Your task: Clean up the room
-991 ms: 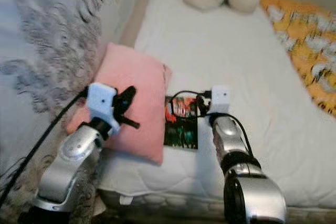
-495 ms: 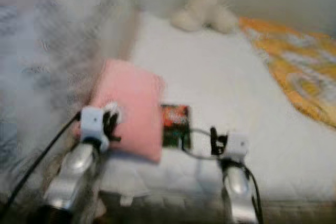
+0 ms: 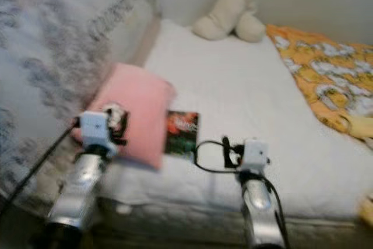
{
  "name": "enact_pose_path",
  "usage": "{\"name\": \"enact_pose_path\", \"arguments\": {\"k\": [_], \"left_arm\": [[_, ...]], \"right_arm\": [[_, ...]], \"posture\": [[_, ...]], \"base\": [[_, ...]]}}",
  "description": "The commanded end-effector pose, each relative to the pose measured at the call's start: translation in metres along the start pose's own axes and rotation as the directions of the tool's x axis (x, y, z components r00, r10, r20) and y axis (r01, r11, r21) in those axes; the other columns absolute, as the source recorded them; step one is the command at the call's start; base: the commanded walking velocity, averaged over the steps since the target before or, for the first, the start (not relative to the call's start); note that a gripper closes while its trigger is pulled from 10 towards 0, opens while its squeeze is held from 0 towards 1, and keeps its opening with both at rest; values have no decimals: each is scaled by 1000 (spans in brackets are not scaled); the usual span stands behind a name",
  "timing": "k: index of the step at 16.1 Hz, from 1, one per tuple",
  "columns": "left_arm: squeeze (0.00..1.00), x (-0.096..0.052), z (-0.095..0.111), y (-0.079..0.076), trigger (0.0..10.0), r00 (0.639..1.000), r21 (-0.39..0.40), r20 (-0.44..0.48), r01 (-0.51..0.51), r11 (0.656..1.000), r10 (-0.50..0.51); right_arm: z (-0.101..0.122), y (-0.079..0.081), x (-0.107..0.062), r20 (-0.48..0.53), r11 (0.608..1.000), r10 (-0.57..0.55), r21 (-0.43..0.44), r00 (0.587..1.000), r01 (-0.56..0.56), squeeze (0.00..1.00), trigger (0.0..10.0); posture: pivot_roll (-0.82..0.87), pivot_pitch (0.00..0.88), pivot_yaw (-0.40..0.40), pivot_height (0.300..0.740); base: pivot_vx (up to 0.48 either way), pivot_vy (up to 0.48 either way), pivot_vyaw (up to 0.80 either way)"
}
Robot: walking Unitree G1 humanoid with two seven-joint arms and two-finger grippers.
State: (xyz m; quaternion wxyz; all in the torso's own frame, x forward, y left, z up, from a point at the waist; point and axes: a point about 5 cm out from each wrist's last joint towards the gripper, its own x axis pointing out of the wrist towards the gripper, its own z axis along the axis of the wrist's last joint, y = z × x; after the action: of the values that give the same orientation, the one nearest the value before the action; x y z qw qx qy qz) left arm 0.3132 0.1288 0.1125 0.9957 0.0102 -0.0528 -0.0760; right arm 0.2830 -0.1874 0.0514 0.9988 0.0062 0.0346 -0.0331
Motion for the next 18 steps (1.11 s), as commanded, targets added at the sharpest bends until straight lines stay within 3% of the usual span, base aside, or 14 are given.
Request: {"name": "enact_pose_path", "arguments": {"k": [1,4,6,10,18], "left_arm": [[1000,0,3,4,10000,1000,21,16,3,1000,-4],[1000,-3,-2,8,10000,1000,44,5,3,999,-3],[1000,3,-1,4,10000,1000,57,4,24,998,-24],[1000,10,-11,7,10000,998,50,-66,19,999,-16],[1000,16,-13,0,10000,998,34,-68,18,999,-16]], "right_arm": [[7,3,4,27,1000,0,11,1000,-1,1000,10000],[5,4,2,24,1000,-5,20,1000,4,1000,10000],[8,4,4,33,1000,-10,20,999,9,1000,10000],[8,19,9,30,999,34,31,999,-35,1000,10000],[6,15,7,17,999,47,-15,999,-46,1000,10000]], "posture": [[225,0,-44,740],[218,0,-36,740],[205,0,-18,740],[178,0,-16,740],[164,0,-27,740]], "base": [[0,-439,0],[0,-431,0],[246,-409,0],[263,-397,0],[298,-373,0]]}}
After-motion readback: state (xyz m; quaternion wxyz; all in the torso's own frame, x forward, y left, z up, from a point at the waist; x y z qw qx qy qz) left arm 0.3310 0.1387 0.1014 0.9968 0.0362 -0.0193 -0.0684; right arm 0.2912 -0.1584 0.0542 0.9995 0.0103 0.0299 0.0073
